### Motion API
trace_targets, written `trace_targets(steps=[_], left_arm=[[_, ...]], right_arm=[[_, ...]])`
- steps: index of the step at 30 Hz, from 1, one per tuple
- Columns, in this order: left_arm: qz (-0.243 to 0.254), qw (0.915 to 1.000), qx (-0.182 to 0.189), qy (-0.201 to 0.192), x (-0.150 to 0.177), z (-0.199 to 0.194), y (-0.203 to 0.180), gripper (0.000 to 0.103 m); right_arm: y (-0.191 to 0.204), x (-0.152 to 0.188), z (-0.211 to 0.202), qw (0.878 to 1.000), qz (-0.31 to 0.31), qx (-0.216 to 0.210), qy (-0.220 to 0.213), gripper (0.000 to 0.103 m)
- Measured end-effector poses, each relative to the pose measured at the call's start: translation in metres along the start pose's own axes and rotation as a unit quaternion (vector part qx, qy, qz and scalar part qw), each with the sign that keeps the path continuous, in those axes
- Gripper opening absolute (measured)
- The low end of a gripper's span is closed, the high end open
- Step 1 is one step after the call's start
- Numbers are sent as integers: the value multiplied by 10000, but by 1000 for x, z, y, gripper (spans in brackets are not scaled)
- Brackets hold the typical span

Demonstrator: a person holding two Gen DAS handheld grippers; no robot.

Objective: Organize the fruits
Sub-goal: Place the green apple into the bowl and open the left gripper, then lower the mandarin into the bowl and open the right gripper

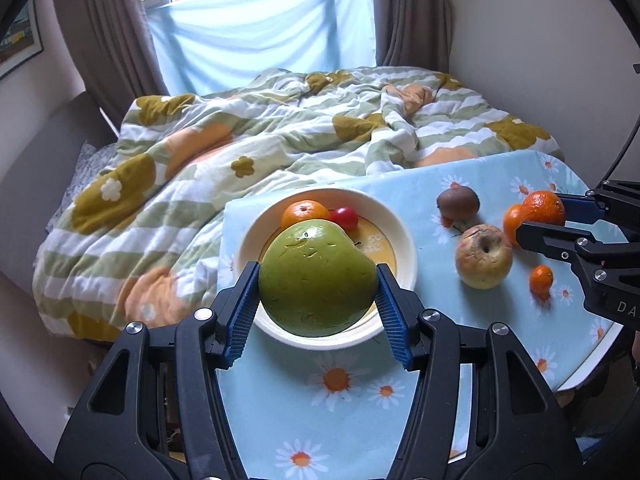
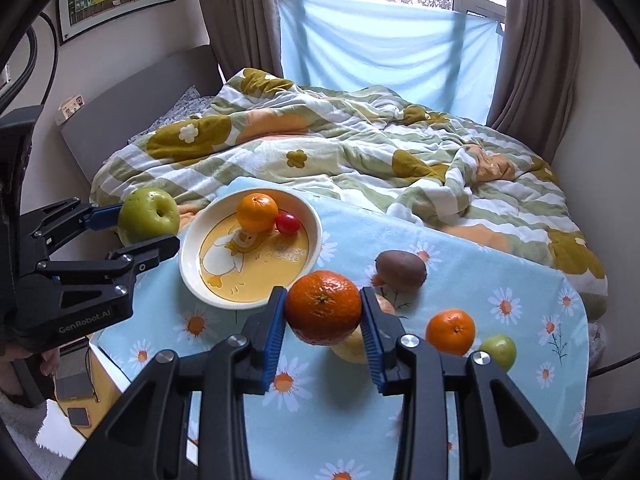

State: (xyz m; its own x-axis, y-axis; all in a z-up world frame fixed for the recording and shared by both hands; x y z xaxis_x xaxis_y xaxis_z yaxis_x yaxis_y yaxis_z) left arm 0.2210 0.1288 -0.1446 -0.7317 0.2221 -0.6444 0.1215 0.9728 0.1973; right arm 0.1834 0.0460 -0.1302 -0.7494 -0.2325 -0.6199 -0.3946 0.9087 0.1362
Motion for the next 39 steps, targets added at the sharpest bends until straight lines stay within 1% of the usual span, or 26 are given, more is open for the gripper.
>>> trace_targets(steps=[7,15,18,22,27,28,29,31,32,34,36,39], left_arm=[[260,9993,104,263,6,57,27,61],[623,9963,292,516,17,111,30,61],[590,9952,369,691,21,130,31,61],[710,9938,414,744,25,141,28,61],[655,9920,671,840,26,146,24,61],[656,9921,667,840,26,146,24,62],[667,9927,605,806,24,145,25,65],[717,9934,546,707,20,144,25,88],[737,9939,484,656,19,143,25,103],[749,9942,491,589,17,139,23,103],[763,9936,544,638,19,138,23,103],[824,9928,520,697,25,134,23,103]], right_arm=[[15,-12,48,9996,246,20,147,33],[18,-18,85,9984,497,100,230,33],[17,-18,95,9976,635,105,256,33],[16,-19,101,9963,818,111,240,33],[15,-17,101,9957,861,215,255,33],[14,-16,101,9954,894,231,257,33],[13,-16,101,9950,929,240,258,33],[12,-15,100,9945,983,261,258,33],[11,-15,99,9944,991,279,254,33],[10,-15,98,9943,987,314,251,33],[10,-17,96,9942,991,348,230,33],[9,-20,92,9943,980,373,208,33]])
Point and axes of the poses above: each gripper's, at about its wrist camera, not at the fingertips, and z roughly the way its jaws point, y to its left, x to its underside, the point moved 9 cm from there along z, roughly the way its jaws point, and after that the axes turned 7 degrees about -x, right-handed, at the moved point
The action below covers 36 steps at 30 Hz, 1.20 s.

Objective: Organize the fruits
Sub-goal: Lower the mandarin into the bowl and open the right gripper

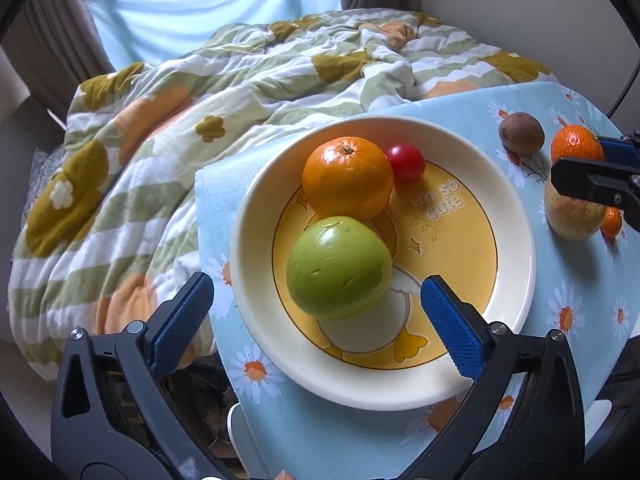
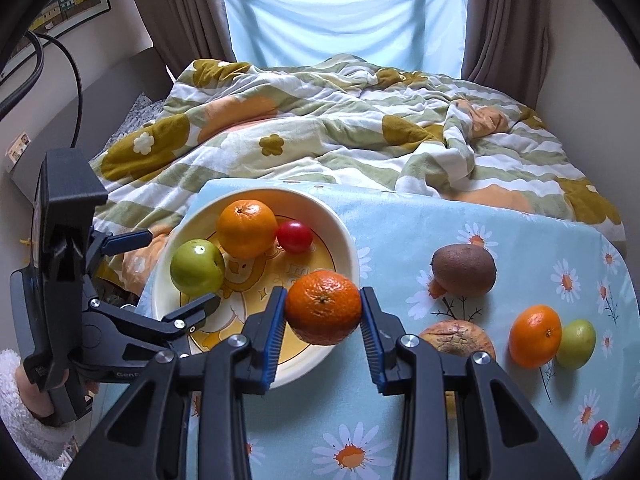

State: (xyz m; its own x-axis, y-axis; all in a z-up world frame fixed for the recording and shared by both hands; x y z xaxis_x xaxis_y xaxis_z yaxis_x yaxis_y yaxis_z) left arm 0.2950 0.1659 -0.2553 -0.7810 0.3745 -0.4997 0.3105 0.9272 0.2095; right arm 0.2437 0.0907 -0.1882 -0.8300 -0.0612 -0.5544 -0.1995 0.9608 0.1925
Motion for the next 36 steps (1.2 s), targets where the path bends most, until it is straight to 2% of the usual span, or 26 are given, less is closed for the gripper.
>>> trace_targets(steps=[12,19,24,30,35,36], left_arm=[[-373,9992,18,-122,16,-42,8,103],[-591,9982,78,-87,23,-52,11,103],[-700,9975,-17,-98,30,-55,15,103],[-678,9976,-143,-17,37,-49,14,103],[-770,9970,-31,-6,44,-49,13,103],[-767,9970,-24,-2,45,-49,13,103]], right_arm=[[7,-11,6,9995,-227,-215,69,33],[12,-12,37,9974,-446,-419,391,33],[17,-6,65,9952,-521,-489,661,33],[21,-2,86,9942,-640,-394,775,33],[21,-7,87,9948,-736,-251,663,33],[22,-8,86,9949,-742,-246,632,37]])
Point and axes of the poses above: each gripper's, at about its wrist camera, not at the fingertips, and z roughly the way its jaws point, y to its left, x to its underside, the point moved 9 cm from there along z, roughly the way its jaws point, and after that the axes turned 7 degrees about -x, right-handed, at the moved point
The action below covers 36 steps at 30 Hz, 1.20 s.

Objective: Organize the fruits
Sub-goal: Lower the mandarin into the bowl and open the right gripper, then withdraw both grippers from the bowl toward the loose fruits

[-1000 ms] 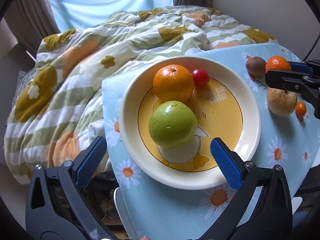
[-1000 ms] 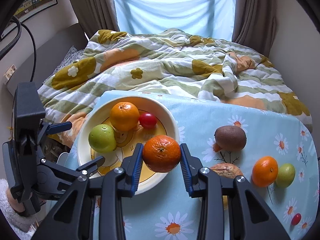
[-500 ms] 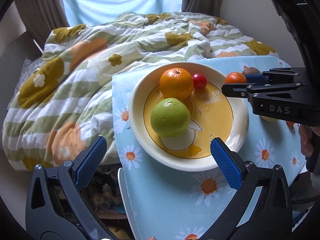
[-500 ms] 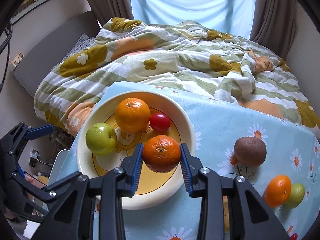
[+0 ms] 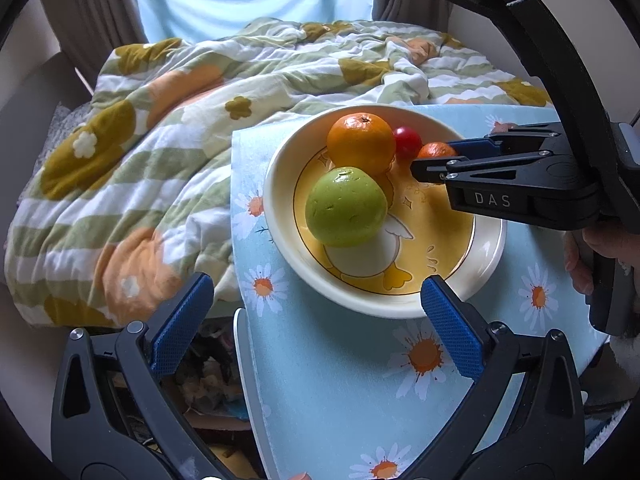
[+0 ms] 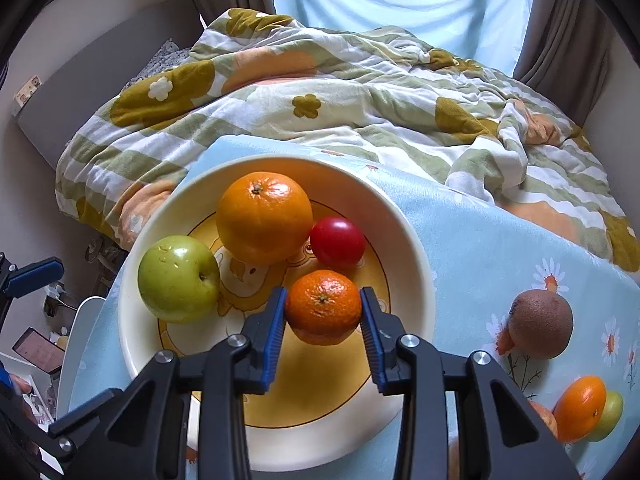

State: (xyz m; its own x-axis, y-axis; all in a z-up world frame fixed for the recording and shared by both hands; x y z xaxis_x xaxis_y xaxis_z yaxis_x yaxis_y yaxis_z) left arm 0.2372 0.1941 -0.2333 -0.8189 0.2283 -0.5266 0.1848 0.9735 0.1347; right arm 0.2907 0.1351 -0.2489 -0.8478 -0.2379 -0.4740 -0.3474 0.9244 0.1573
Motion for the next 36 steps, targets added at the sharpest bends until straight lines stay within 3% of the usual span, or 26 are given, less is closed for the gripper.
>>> trace_targets(steps=[1,3,5,10,14,20,30,36], left_arm=[[5,10000,-11,0,1,0,0,103],[5,10000,-32,-6,2,-1,1,103],[-16,10000,-14,-16,3,-3,2,103],[-41,10000,-3,3,7,-5,5,103],[1,10000,-56,-30,6,-9,5,103],[-50,9998,26,-164,1,-23,7,103],[-99,9989,72,-462,-16,-60,3,103],[144,9972,172,-713,-29,-88,-15,103]], right_arm=[[0,-1,-2,10000,1,5,-37,45],[0,-5,-7,9998,41,54,-195,85],[3,-10,-14,9993,8,3,-385,95],[6,-17,-23,9977,-48,111,-665,96],[7,-17,-27,9973,-21,141,-721,102],[8,-13,-44,9972,9,144,-740,102],[9,-3,-98,9958,269,236,-845,102],[-1,7,-144,9927,490,343,-1049,102]])
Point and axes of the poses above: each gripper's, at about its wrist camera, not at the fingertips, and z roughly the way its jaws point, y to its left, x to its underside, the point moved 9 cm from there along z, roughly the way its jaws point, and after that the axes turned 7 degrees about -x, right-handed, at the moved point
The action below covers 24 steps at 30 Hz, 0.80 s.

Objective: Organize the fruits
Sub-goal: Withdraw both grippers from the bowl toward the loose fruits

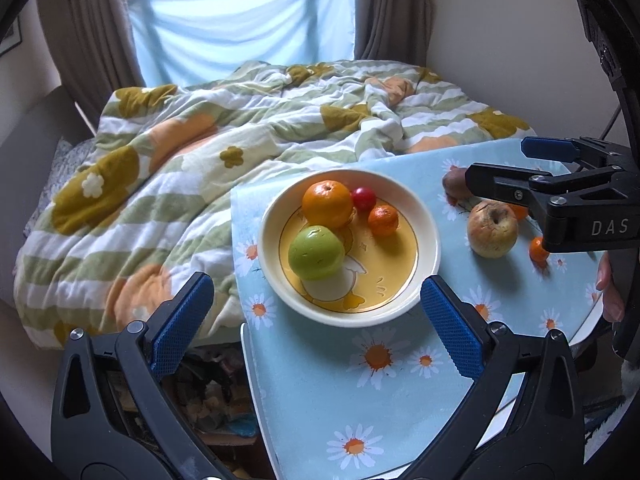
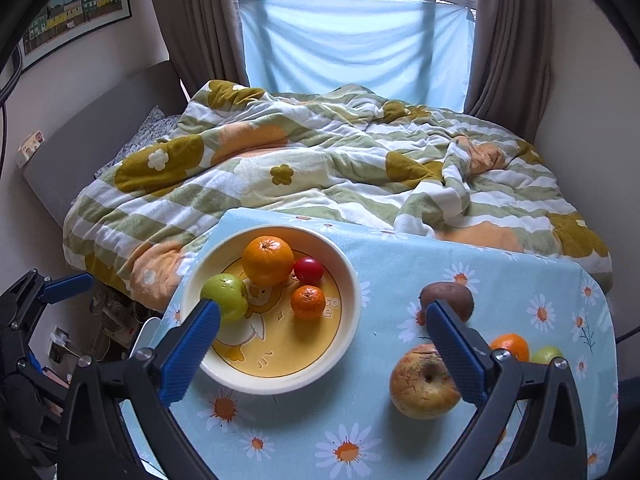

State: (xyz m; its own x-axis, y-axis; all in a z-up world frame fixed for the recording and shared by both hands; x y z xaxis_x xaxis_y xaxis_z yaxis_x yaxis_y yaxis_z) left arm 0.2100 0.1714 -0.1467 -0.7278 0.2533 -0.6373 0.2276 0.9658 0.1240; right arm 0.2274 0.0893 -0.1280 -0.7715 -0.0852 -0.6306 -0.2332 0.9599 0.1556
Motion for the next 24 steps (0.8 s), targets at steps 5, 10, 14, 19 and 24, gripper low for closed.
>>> trace_targets(steps=[5,10,14,19,24], left_arm=[[148,9995,249,-113,-16,-14,-31,103],[387,9980,445,-241,-28,-29,-79,103],[555,9968,483,-304,-31,-36,-124,103],[670,9958,532,-323,-31,-42,-183,103],[780,9953,536,-221,-25,-36,-239,103]], right_arm=[[-27,10,-40,9992,220,345,-40,102],[-65,26,-82,9961,406,762,-200,102],[-102,46,-111,9930,549,1008,-281,102],[-154,75,-143,9896,824,1138,-311,102],[-201,108,-162,9873,987,1228,-183,102]])
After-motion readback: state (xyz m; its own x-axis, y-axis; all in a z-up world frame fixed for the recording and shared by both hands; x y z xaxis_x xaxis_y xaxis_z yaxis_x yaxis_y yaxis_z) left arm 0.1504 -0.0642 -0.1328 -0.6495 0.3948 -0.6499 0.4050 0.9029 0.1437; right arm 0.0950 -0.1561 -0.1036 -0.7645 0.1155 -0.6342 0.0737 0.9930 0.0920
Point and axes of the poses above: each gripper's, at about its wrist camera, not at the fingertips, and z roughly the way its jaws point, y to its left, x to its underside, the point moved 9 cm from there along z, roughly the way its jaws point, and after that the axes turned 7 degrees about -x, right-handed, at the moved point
